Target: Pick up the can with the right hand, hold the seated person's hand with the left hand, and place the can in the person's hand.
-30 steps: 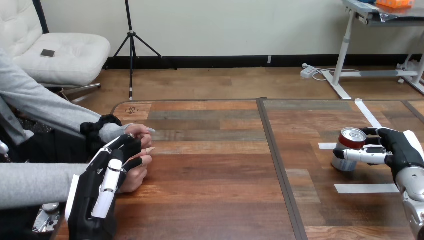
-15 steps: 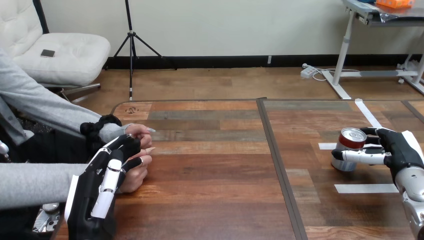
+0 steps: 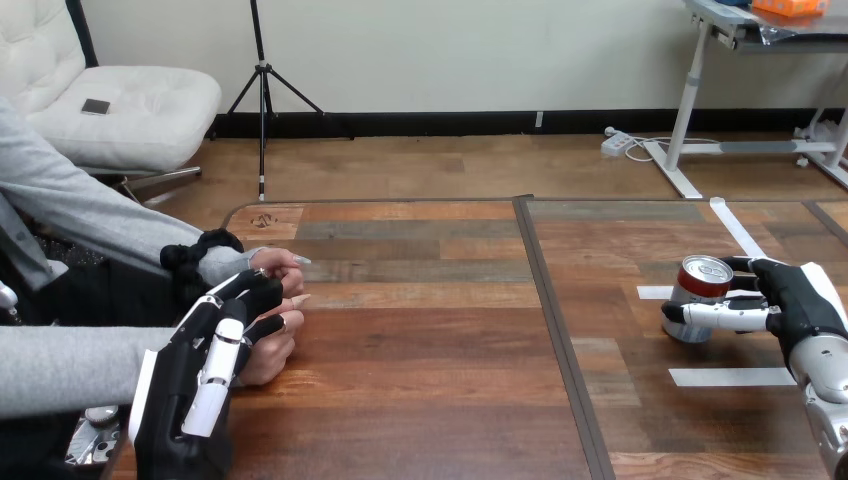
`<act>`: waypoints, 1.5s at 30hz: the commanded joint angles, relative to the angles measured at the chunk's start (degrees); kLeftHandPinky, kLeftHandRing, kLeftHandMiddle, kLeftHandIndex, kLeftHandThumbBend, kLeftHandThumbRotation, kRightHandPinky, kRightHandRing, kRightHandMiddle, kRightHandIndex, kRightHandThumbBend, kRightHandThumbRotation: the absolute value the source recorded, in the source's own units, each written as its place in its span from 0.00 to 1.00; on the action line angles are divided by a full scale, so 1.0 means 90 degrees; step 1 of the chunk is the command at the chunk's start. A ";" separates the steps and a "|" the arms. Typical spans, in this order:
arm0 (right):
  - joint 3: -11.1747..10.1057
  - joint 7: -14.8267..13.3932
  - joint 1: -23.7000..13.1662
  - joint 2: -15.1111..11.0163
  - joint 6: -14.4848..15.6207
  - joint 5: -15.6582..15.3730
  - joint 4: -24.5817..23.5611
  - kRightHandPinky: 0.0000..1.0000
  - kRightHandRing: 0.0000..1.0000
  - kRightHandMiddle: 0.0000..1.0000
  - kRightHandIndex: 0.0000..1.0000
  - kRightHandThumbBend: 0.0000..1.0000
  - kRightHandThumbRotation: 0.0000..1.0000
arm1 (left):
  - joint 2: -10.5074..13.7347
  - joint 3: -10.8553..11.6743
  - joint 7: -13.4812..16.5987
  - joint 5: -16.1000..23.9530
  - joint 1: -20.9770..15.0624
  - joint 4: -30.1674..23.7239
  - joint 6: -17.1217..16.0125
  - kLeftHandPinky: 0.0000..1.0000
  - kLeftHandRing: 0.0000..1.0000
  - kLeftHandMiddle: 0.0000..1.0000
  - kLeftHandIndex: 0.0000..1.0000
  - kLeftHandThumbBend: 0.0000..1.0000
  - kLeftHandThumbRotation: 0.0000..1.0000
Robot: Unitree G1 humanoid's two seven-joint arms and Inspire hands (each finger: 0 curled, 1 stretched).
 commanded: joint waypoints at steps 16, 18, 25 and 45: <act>0.0094 0.0018 -0.0433 0.0053 0.0116 -0.0013 -0.0129 0.62 0.76 0.83 0.82 1.00 0.03 | 0.0067 0.0046 -0.0104 -0.0046 -0.0459 0.0047 -0.0181 0.74 0.78 0.74 0.72 0.34 0.64; 0.0113 0.0012 -0.0429 0.0048 0.0098 -0.0033 -0.0129 0.62 0.76 0.83 0.82 1.00 0.03 | 0.0068 0.0045 -0.0092 -0.0032 -0.0455 0.0038 -0.0173 0.74 0.78 0.74 0.72 0.35 0.64; 0.0065 0.0034 -0.0406 0.0055 0.0013 0.0019 -0.0135 0.66 0.78 0.82 0.82 1.00 0.02 | 0.0059 0.0029 -0.0063 -0.0026 -0.0417 -0.0059 -0.0103 0.74 0.78 0.74 0.72 0.36 0.64; -0.0033 -0.0071 -0.0370 0.0105 -0.0154 0.0126 -0.0157 0.63 0.68 0.70 0.73 0.89 0.00 | 0.0036 0.0070 -0.0240 -0.0165 -0.0481 0.0058 -0.0202 0.75 0.78 0.73 0.70 0.33 0.63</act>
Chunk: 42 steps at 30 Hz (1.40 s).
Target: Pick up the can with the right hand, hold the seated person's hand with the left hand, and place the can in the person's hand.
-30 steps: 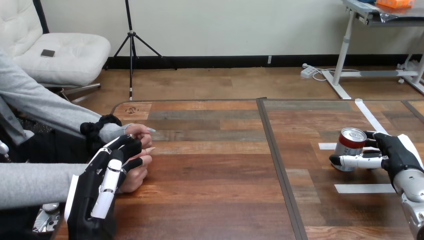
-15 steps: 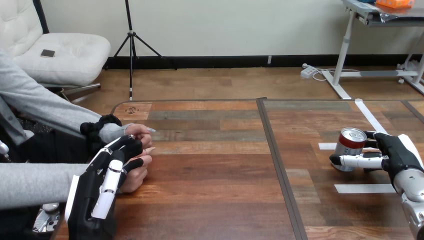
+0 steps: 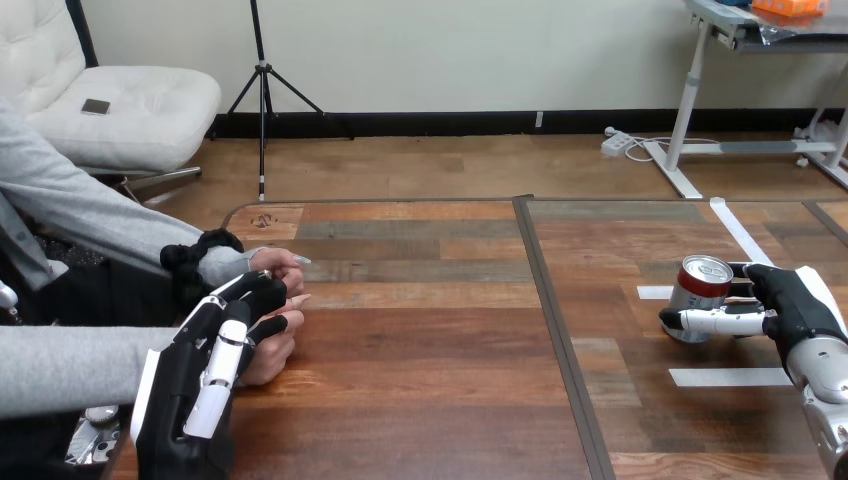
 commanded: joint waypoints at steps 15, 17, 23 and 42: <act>0.0026 -0.0498 -0.0354 0.0119 -0.0374 -0.0064 -0.0154 0.50 0.57 0.61 0.63 0.76 0.00 | -0.0001 0.0058 0.0030 -0.0053 -0.0449 -0.0040 -0.0123 0.73 0.77 0.73 0.70 0.36 0.63; 0.0043 -0.0551 -0.0358 0.0126 -0.0380 -0.0084 -0.0166 0.48 0.56 0.60 0.62 0.76 0.00 | 0.0005 0.0054 0.0032 -0.0048 -0.0444 -0.0049 -0.0113 0.72 0.77 0.74 0.70 0.35 0.63; 0.0035 -0.0671 -0.0352 0.0154 -0.0436 -0.0082 -0.0171 0.41 0.49 0.55 0.58 0.76 0.00 | 0.0009 0.0043 0.0081 -0.0005 -0.0431 -0.0080 -0.0111 0.72 0.77 0.73 0.70 0.34 0.63; 0.0059 -0.1035 -0.0326 0.0199 -0.0709 -0.0190 -0.0170 0.36 0.43 0.46 0.48 0.76 0.00 | 0.0042 0.0046 0.0068 -0.0003 -0.0480 0.0013 -0.0143 0.71 0.77 0.72 0.68 0.37 0.64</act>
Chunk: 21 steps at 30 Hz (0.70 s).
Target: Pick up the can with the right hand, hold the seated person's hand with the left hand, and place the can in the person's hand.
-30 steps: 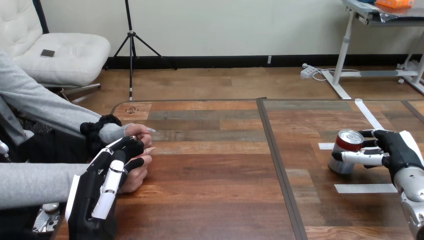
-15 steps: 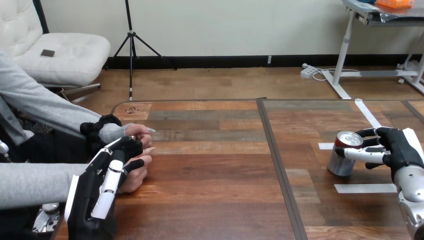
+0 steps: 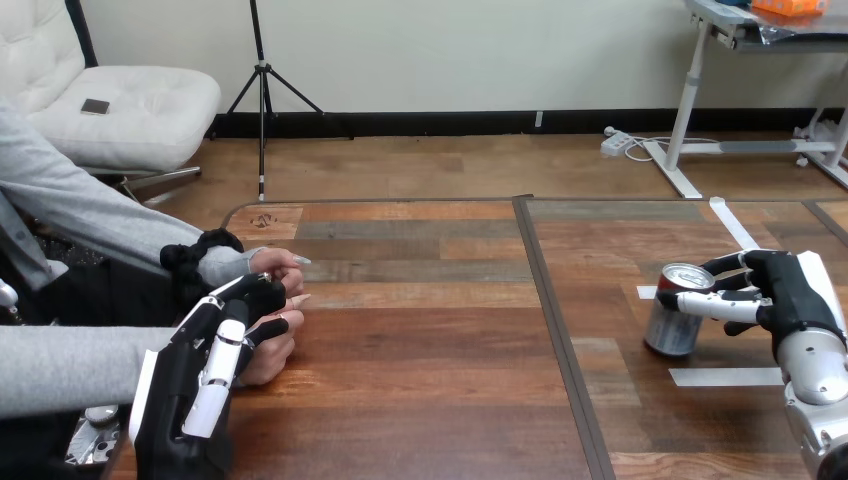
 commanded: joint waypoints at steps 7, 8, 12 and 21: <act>-0.0009 -0.0169 -0.0339 -0.0026 -0.0255 -0.0043 -0.0164 0.36 0.42 0.46 0.48 0.76 0.00 | 0.0048 0.0036 0.0019 0.0014 -0.0464 -0.0003 -0.0130 0.71 0.77 0.72 0.67 0.32 0.64; -0.0012 -0.0167 -0.0339 -0.0028 -0.0256 -0.0048 -0.0166 0.36 0.42 0.46 0.48 0.76 0.00 | 0.0051 0.0034 0.0024 0.0021 -0.0463 -0.0005 -0.0129 0.71 0.77 0.72 0.67 0.32 0.64; 0.0029 -0.0188 -0.0332 -0.0050 -0.0291 -0.0113 -0.0175 0.36 0.42 0.45 0.48 0.76 0.00 | 0.0046 0.0034 0.0080 0.0057 -0.0459 -0.0018 -0.0126 0.71 0.76 0.72 0.67 0.31 0.64; 0.0012 -0.0137 -0.0319 -0.0082 -0.0353 -0.0130 -0.0184 0.35 0.41 0.45 0.48 0.77 0.00 | 0.0051 0.0035 0.0052 0.0030 -0.0475 0.0026 -0.0150 0.70 0.76 0.72 0.66 0.30 0.64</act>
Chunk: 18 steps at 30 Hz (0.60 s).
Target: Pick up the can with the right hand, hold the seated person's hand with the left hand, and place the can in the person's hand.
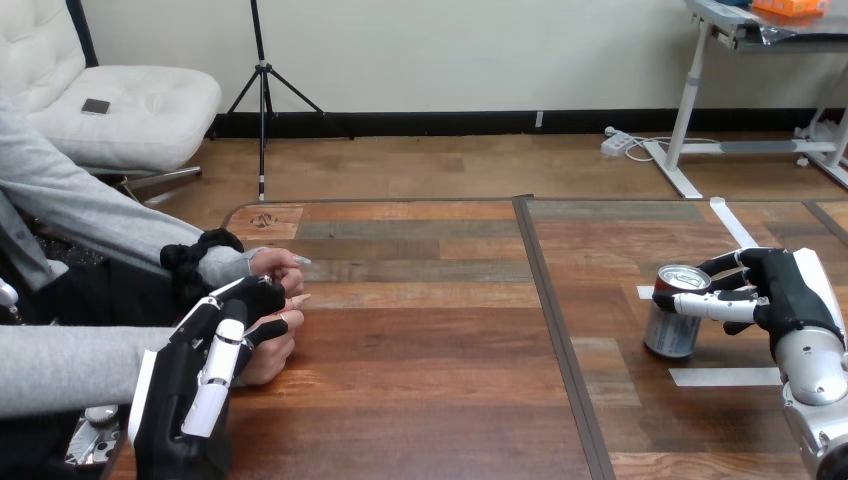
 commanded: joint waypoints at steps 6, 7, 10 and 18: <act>-0.0035 -0.0026 -0.0293 -0.0109 -0.0403 0.0042 -0.0166 0.34 0.40 0.44 0.47 0.77 0.00 | 0.0025 0.0051 -0.0041 -0.0040 -0.0500 0.0090 -0.0214 0.70 0.76 0.71 0.65 0.30 0.63; -0.0035 -0.0017 -0.0289 -0.0113 -0.0418 0.0042 -0.0168 0.34 0.40 0.44 0.47 0.77 0.00 | 0.0020 0.0056 -0.0043 -0.0045 -0.0513 0.0114 -0.0233 0.70 0.76 0.71 0.65 0.30 0.63; -0.0021 -0.0024 -0.0289 -0.0124 -0.0437 0.0025 -0.0168 0.34 0.40 0.44 0.47 0.77 0.00 | 0.0015 0.0063 -0.0036 -0.0035 -0.0545 0.0182 -0.0311 0.69 0.75 0.70 0.64 0.30 0.63; 0.0012 -0.0031 -0.0313 -0.0140 -0.0410 -0.0009 -0.0195 0.35 0.40 0.44 0.47 0.78 0.00 | 0.0040 0.0039 -0.0039 -0.0021 -0.0537 0.0179 -0.0301 0.68 0.75 0.70 0.63 0.32 0.64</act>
